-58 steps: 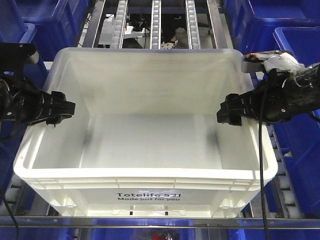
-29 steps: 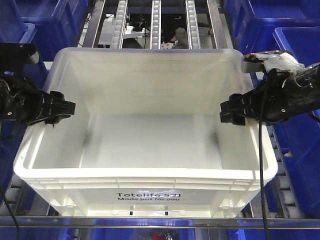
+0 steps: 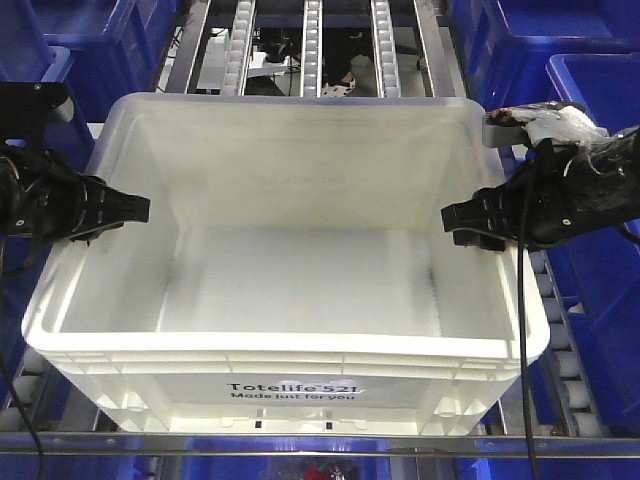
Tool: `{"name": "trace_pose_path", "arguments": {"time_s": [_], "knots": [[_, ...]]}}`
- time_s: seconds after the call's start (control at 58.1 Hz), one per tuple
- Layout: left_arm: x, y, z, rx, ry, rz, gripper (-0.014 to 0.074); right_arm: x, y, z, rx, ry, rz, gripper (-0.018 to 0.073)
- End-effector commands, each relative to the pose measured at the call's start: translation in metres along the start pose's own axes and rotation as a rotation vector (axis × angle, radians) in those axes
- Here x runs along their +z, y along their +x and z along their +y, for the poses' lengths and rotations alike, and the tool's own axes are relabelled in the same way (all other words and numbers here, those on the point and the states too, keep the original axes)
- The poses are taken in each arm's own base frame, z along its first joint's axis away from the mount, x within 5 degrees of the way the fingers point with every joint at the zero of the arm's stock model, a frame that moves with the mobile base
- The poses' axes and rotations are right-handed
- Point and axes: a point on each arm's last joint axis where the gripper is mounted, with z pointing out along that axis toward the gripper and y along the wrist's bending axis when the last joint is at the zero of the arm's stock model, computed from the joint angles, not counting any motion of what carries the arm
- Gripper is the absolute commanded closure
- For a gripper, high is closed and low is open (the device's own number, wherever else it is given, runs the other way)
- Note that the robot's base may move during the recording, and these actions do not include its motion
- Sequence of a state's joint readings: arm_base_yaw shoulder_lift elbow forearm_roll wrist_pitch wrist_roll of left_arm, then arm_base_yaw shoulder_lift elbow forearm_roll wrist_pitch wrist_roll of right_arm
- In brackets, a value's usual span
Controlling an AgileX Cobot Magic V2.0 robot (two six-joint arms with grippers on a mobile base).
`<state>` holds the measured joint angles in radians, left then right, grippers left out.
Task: Move bin from left to right shelf
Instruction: 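Close both grippers on the side rims and pull the tote toward the robot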
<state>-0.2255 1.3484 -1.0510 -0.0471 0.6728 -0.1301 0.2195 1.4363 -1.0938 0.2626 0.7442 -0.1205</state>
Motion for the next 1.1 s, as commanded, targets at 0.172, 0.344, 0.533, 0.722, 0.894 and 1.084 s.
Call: {"name": "trace_pose_path", "arguments": {"time_s": [0.172, 0.344, 0.533, 0.722, 0.894, 1.084], "knots": [[-0.017, -0.018, -0.005, 0.018, 0.032, -0.165, 0.0604, -0.019, -0.015, 0.004, -0.015, -0.004, -0.124, 0.0567], [-0.017, -0.019, -0.005, 0.018, 0.033, -0.17, 0.0604, -0.022, -0.017, 0.004, -0.019, -0.002, -0.152, 0.0565], [-0.019, -0.019, -0.005, 0.018, 0.034, -0.182, 0.0604, -0.031, -0.019, 0.006, -0.026, -0.002, -0.203, 0.0564], [-0.036, -0.023, -0.006, 0.019, 0.047, -0.267, 0.0604, -0.044, -0.02, 0.008, -0.034, -0.003, -0.254, 0.0564], [-0.057, -0.023, -0.007, 0.021, 0.057, -0.328, 0.0604, -0.059, -0.019, 0.01, -0.041, -0.006, -0.301, 0.0564], [-0.077, -0.021, -0.007, 0.023, 0.065, -0.376, 0.0604, -0.072, -0.017, 0.013, -0.046, -0.01, -0.332, 0.0564]]}}
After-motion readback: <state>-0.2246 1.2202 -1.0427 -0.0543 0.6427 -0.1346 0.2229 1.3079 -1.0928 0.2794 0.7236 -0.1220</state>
